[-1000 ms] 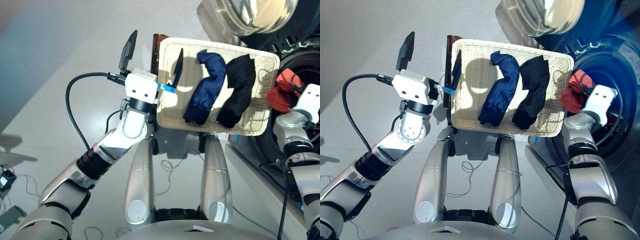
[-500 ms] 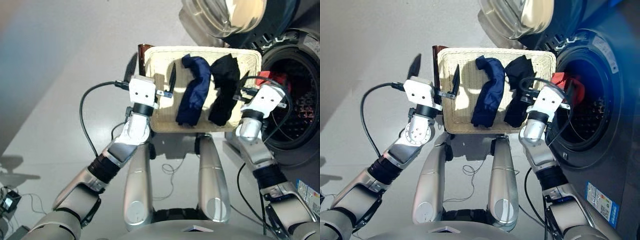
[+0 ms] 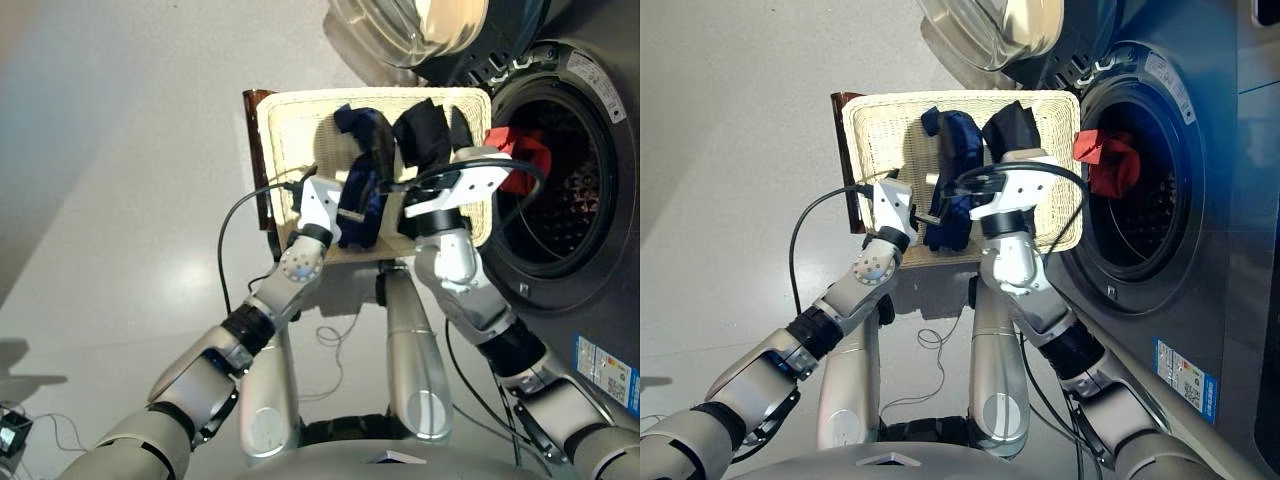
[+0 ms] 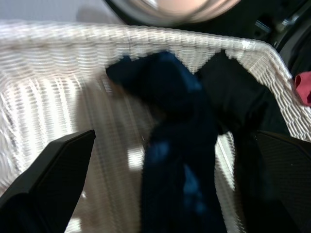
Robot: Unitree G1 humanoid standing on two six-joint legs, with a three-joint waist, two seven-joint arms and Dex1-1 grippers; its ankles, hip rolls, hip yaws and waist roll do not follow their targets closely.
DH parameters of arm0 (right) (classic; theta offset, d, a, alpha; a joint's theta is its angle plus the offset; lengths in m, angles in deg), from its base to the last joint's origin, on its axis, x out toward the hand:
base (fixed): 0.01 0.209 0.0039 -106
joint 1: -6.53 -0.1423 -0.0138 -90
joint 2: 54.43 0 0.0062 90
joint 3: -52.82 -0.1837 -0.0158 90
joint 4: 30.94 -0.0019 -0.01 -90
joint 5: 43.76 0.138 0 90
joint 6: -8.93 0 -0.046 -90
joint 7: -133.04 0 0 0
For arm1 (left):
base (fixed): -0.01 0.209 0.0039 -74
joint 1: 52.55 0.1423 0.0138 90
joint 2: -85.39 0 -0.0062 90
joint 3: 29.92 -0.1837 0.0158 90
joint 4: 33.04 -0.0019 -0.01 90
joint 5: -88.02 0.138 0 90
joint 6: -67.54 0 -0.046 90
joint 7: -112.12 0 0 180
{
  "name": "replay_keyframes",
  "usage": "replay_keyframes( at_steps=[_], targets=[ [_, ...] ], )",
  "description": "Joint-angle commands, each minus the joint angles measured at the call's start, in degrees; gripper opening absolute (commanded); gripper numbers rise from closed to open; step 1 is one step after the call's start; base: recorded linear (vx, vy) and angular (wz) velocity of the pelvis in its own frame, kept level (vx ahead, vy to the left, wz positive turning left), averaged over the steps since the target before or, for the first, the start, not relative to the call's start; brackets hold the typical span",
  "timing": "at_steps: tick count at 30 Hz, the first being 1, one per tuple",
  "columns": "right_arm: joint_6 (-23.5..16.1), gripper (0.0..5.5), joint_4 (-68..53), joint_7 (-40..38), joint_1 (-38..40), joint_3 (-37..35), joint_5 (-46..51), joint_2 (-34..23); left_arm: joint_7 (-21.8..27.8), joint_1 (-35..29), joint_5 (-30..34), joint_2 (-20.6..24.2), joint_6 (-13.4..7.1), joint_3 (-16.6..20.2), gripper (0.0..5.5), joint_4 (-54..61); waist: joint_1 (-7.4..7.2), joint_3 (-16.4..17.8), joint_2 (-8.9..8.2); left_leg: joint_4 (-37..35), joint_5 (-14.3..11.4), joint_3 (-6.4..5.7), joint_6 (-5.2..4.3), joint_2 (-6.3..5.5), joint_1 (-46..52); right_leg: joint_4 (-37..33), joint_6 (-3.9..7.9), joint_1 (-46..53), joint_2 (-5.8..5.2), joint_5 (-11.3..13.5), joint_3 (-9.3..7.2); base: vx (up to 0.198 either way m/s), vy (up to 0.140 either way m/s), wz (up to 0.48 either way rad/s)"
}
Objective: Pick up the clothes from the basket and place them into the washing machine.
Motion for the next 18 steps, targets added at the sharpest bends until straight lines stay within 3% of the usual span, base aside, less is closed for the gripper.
replay_keyframes(
  at_steps=[1, 11, 12, 18],
  targets=[
    [-1.97, 5.5, -4.96, 1.27, -5.8, 1.87, -0.75, 3.17, -0.65, -4.19, -2.42, -3.76, -1.03, -0.39, 5.5, -5.18, 0.32, -0.67, -1.85, 10.53, -7.11, -1.46, -1.02, 0.63, -3.25, 1.07, -0.53, -3.75, 0.95, 2.59, 0.71, -0.049, -0.08, -0.139],
    [-0.82, 5.5, -1.94, 1.31, -16.84, 7.88, -0.83, 8.72, -2.22, -9.33, -5.64, -6.53, 0.41, 2.19, 5.5, -15.91, 0.01, -0.67, -2.99, 15.53, -7.69, -2.48, -2.37, 2.64, -11.48, 6.7, -1.19, -12.0, 2.37, 1.08, -0.35, -0.018, -0.061, -0.025],
    [-0.43, 5.5, -1.64, 1.46, -17.45, 9.02, -1.0, 10.08, -2.99, -9.51, -7.26, -7.89, 0.5, 3.1, 5.5, -18.11, -0.13, -0.67, -3.13, 16.89, -9.81, -2.78, -2.82, 3.05, -11.32, 8.46, -1.12, -12.04, 2.61, -1.2, -0.65, 0.084, -0.069, -0.061],
    [-0.41, 5.5, -2.05, 1.46, -20.64, 10.05, -0.74, 13.65, -3.96, -13.17, -8.22, -7.81, 1.3, 5.5, 5.5, -23.01, -1.1, -0.67, -4.42, 19.81, -10.83, -2.99, -3.44, 4.6, -15.16, 11.43, -1.08, -16.75, 3.74, -2.34, -0.67, 0.015, -0.008, -0.006]
  ],
)
